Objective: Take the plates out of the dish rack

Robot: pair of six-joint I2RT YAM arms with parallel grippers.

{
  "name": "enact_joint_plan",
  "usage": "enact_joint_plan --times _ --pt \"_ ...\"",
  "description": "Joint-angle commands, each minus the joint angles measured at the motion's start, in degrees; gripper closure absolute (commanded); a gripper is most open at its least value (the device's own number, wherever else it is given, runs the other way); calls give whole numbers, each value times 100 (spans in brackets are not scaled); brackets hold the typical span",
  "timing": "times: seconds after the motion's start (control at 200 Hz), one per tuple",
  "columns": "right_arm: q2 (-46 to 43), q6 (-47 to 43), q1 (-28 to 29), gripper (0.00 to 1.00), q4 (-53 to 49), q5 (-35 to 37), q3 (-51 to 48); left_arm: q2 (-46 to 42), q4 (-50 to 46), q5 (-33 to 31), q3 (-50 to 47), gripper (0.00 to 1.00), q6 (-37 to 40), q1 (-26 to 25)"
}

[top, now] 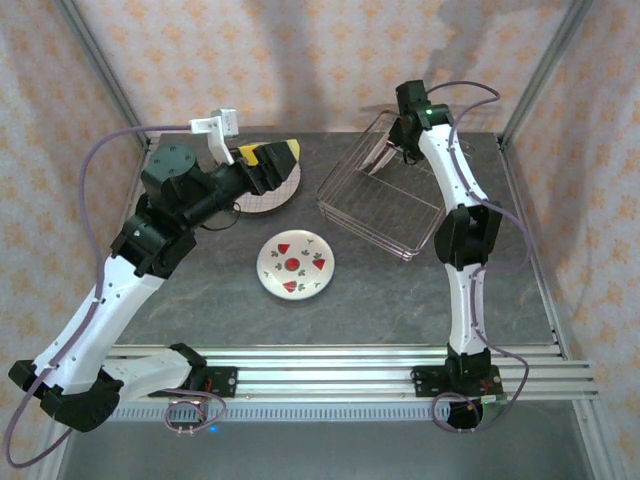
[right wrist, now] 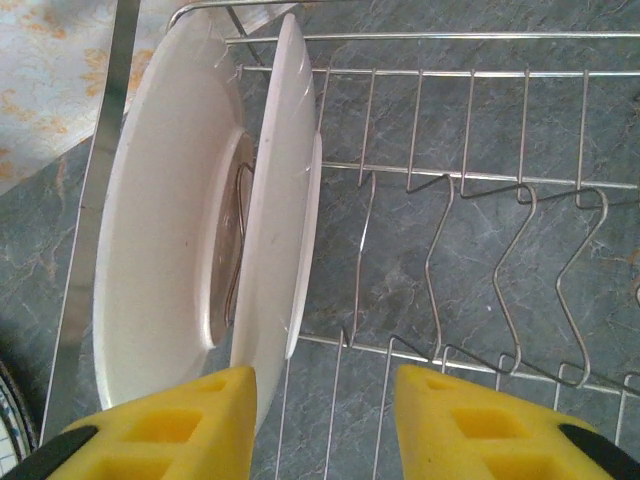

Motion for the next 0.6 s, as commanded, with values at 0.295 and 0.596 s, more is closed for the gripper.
enact_joint_plan --times 0.295,0.596 --pt "-397 183 -39 61 177 347 301 -134 60 -166 -124 16 19 -79" --pt "-193 404 -39 51 179 79 556 -58 214 -103 -46 16 2 -80"
